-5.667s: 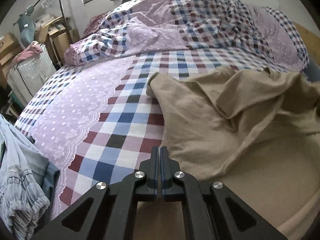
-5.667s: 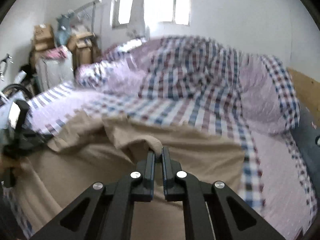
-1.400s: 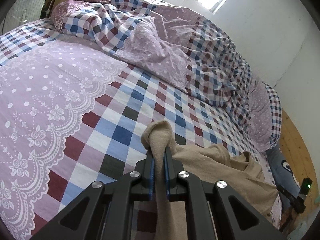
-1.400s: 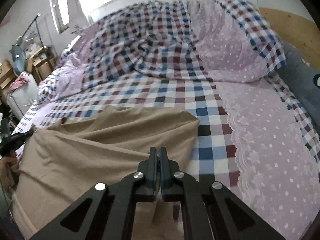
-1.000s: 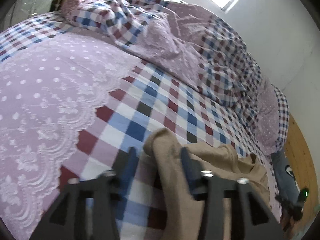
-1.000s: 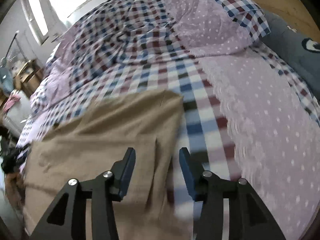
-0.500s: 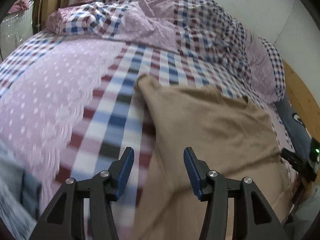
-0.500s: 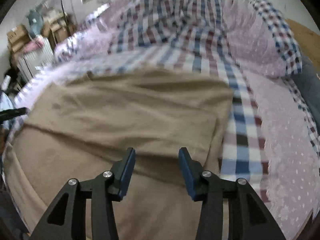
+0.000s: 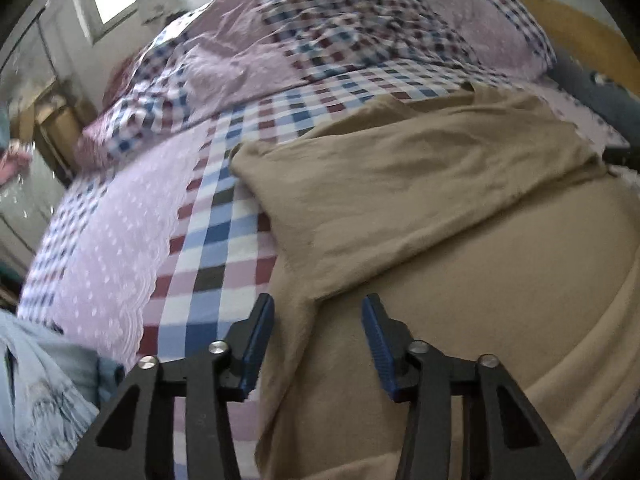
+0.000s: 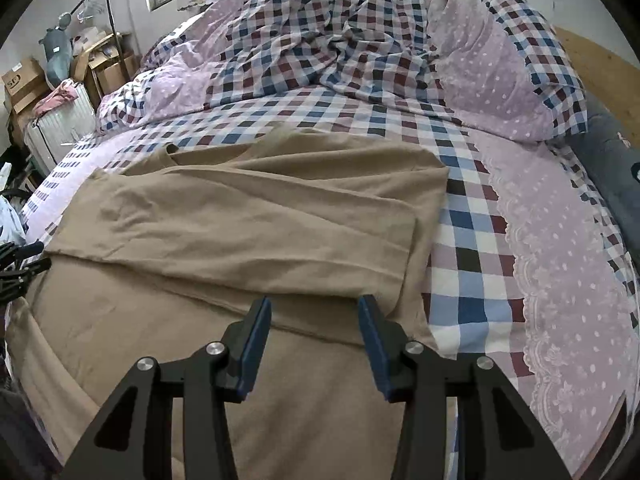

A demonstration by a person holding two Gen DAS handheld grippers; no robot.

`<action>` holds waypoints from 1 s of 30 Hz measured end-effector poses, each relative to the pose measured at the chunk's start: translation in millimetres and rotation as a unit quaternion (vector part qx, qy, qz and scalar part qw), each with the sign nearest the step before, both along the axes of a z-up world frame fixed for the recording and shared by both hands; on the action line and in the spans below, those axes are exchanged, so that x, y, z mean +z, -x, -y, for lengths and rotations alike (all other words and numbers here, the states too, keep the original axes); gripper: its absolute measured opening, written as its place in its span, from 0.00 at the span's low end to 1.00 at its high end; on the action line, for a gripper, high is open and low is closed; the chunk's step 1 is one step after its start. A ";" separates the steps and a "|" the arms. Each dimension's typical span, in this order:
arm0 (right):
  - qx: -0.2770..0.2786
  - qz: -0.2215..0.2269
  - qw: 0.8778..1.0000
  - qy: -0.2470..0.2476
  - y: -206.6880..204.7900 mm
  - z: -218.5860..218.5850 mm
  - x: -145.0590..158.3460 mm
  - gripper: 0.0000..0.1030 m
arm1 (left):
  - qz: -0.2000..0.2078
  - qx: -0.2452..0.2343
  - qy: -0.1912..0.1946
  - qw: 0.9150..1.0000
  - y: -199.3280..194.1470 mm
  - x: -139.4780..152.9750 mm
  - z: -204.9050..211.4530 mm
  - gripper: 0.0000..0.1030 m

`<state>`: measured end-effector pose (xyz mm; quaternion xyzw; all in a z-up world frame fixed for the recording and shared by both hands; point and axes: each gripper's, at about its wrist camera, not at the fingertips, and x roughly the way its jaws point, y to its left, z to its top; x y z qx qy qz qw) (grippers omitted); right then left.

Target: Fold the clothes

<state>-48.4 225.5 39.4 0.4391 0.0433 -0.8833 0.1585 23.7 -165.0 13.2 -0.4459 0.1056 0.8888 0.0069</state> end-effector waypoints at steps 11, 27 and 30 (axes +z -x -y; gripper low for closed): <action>-0.053 -0.024 0.997 0.042 6.8 -42.1 19.9 0.47 | -0.031 0.126 -0.088 0.988 19.9 3.3 56.3 0.06; -0.104 -0.009 0.987 0.122 34.1 -93.0 20.1 0.47 | -0.018 0.139 -0.171 0.975 5.9 -3.8 80.4 0.50; -0.087 -0.006 0.989 0.122 48.7 -77.6 14.7 0.47 | -0.052 0.148 -0.239 0.958 -2.4 9.9 101.7 0.64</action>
